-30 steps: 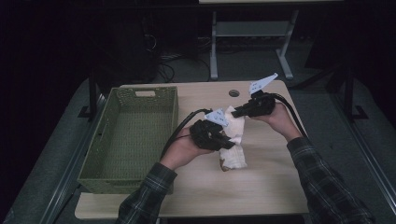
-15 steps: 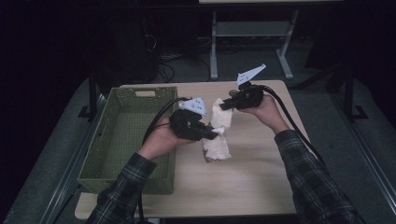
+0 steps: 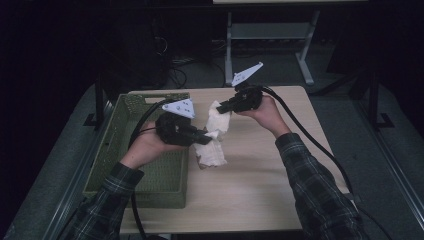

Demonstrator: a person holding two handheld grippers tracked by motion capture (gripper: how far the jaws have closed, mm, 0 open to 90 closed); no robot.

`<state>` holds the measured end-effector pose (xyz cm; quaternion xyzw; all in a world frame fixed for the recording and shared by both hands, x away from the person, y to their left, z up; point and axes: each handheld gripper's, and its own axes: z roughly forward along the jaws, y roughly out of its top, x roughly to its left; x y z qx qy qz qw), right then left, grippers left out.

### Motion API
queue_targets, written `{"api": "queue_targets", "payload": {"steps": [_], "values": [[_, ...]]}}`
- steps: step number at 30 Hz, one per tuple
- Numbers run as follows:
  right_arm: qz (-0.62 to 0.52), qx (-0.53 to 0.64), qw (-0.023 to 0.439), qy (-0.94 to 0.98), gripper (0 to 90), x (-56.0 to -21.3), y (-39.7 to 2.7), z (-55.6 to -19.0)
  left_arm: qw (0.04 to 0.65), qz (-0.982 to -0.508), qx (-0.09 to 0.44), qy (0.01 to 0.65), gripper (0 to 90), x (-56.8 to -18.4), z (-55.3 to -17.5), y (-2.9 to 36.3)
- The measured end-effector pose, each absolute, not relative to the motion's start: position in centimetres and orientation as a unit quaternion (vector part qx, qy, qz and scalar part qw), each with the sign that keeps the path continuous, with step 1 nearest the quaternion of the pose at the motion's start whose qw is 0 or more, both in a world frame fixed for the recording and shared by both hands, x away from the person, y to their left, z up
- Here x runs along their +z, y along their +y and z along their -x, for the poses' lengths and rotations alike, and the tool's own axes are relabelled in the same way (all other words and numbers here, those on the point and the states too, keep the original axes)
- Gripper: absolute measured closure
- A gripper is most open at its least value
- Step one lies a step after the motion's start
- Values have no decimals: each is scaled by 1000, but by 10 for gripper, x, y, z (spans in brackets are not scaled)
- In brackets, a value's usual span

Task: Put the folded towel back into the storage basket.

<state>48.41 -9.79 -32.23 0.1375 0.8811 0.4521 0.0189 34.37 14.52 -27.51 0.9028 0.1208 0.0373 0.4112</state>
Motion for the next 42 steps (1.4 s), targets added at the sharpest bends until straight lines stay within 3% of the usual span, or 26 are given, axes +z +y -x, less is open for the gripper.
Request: {"api": "queue_targets", "payload": {"steps": [26, 42], "values": [[-90, 451, 10, 888, 820, -318, -5, -491, 402, -899, 68, 160, 817, -283, -323, 222], [-66, 441, 2, 895, 820, -330, 45, -495, 388, -902, 51, 183, 816, -304, -320, 268]]}}
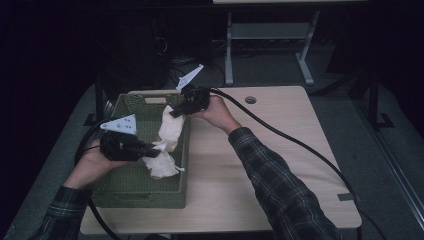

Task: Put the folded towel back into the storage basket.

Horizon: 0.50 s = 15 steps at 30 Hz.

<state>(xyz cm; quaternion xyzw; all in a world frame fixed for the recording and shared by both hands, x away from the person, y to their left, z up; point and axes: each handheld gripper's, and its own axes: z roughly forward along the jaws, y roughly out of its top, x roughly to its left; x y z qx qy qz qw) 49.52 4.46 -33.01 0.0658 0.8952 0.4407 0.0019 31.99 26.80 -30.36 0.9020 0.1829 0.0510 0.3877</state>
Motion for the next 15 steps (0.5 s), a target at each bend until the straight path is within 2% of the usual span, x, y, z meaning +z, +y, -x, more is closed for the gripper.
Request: {"api": "queue_targets", "payload": {"steps": [15], "values": [[-66, 426, -3, 902, 819, -341, 55, -493, 380, -908, 33, 174, 813, -320, -320, 269]]}}
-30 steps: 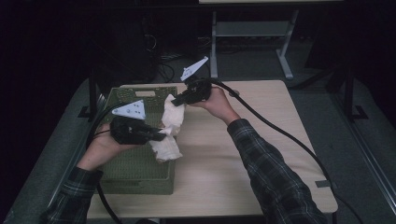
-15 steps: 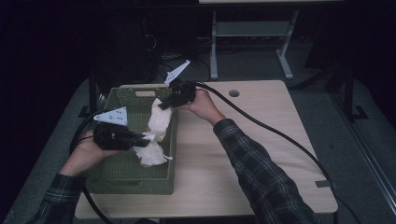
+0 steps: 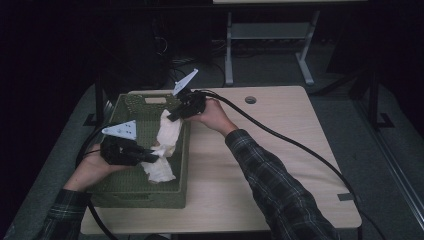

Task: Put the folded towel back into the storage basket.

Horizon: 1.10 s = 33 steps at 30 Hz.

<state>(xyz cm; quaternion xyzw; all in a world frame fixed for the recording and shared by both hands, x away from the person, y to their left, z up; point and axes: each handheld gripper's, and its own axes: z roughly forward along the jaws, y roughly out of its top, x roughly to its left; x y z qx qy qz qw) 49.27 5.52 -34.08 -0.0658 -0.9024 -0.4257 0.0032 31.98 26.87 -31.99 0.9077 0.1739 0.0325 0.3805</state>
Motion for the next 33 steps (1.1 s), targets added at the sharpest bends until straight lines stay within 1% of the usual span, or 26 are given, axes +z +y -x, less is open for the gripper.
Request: {"api": "queue_targets", "payload": {"steps": [7, 9, 10, 11, 13, 14, 17, 23, 33], "values": [[60, -421, 3, -905, 819, -344, 57, -491, 373, -913, 16, 165, 810, -330, -321, 258], [58, -416, 2, -907, 819, -345, 57, -491, 373, -913, 12, 166, 790, -333, -321, 258], [60, -415, 4, -908, 819, -346, 57, -490, 377, -911, 13, 166, 751, -334, -321, 258], [59, -414, 1, -908, 820, -347, 58, -490, 379, -910, 15, 167, 666, -334, -322, 258], [61, -415, 1, -908, 819, -347, 58, -491, 380, -909, 20, 170, 554, -335, -322, 258], [61, -415, 2, -908, 819, -347, 58, -491, 379, -909, 20, 170, 517, -336, -322, 258], [63, -410, 2, -910, 820, -349, 59, -491, 383, -908, 29, 170, 446, -336, -322, 257], [61, -411, -3, -909, 819, -348, 58, -493, 397, -900, 37, 176, 392, -335, -323, 256], [65, -422, -12, -904, 812, -349, 59, -504, 402, -898, 33, 173, 393, -335, -325, 251]]}}
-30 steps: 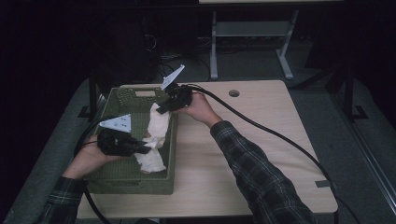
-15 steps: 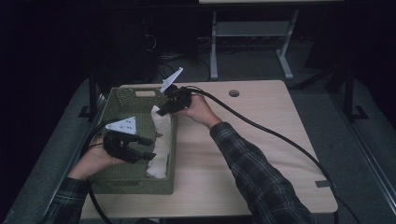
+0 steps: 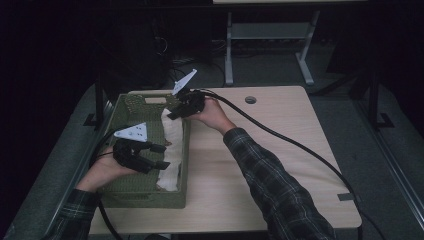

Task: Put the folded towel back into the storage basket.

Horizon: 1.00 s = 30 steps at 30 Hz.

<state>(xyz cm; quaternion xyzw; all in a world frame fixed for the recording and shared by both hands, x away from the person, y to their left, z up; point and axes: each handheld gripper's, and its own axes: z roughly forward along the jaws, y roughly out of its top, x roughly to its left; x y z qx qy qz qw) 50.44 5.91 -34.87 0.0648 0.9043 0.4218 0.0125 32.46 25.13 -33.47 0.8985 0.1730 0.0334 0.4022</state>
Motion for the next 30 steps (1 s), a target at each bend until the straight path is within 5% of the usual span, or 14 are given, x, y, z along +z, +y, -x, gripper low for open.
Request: {"api": "queue_targets", "payload": {"steps": [4, 12, 30], "values": [[-68, 420, 24, 905, 788, -350, 61, -509, 405, -897, 34, 174, 392, -334, -325, 251], [-90, 434, 71, 894, 539, -344, 57, -517, 411, -893, 39, 181, 392, -333, -326, 254], [-115, 430, 72, 893, 399, -331, 16, -507, 429, -878, 53, 206, 342, -321, -331, 224]]}}
